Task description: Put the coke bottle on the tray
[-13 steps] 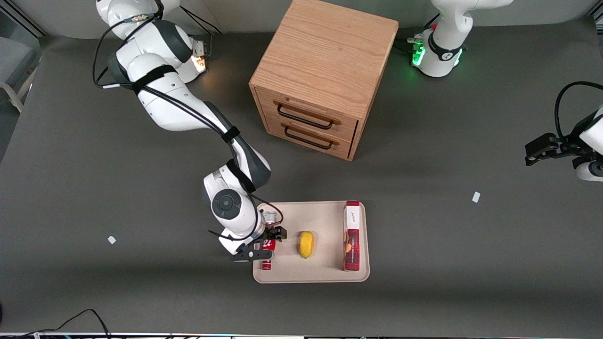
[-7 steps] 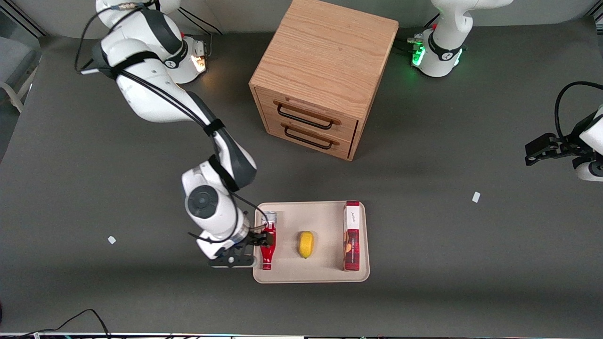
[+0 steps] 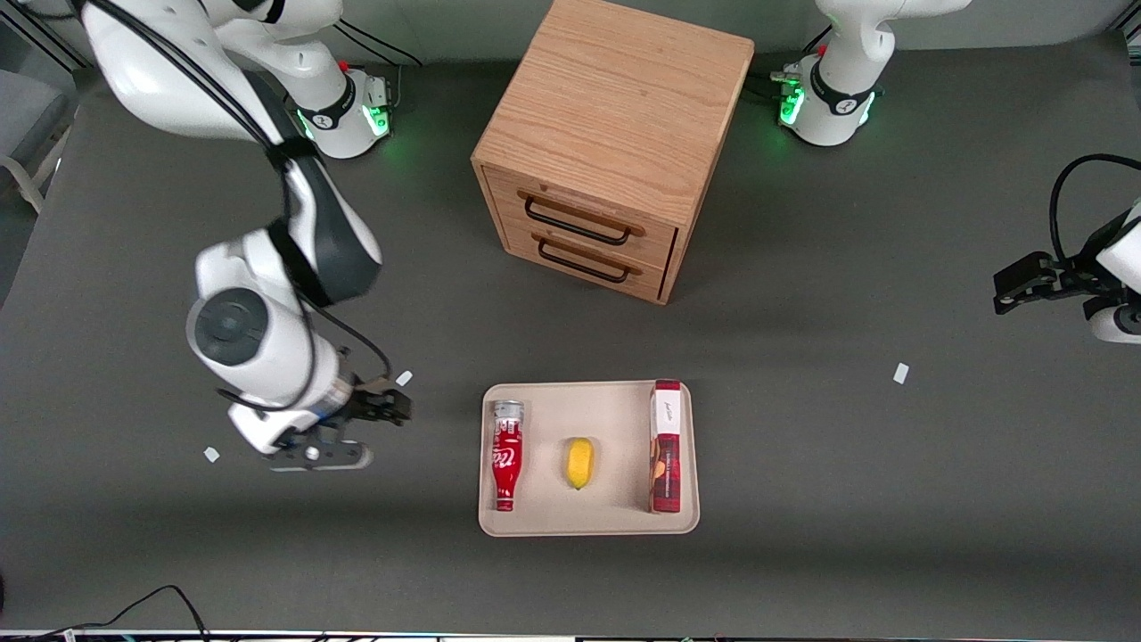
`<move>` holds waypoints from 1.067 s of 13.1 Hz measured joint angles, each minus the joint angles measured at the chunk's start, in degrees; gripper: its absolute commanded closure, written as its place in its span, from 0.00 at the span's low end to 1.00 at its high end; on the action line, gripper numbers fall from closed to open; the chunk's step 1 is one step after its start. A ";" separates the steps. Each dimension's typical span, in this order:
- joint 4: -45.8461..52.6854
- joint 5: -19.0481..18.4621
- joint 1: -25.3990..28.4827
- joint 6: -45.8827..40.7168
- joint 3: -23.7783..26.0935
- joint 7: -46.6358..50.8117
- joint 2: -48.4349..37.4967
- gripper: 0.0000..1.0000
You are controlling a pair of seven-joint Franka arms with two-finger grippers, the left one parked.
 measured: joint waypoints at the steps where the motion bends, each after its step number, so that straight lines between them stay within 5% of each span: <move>1: -4.09 1.55 -1.83 -0.16 -0.35 -0.39 -3.98 0.00; 3: -11.91 4.83 -3.44 -0.90 -2.93 -1.16 -12.31 0.00; 8: -24.02 6.03 -3.61 -4.43 -5.45 -4.97 -29.76 0.00; 14: -26.64 7.74 -3.79 -12.03 -11.71 -14.32 -38.85 0.00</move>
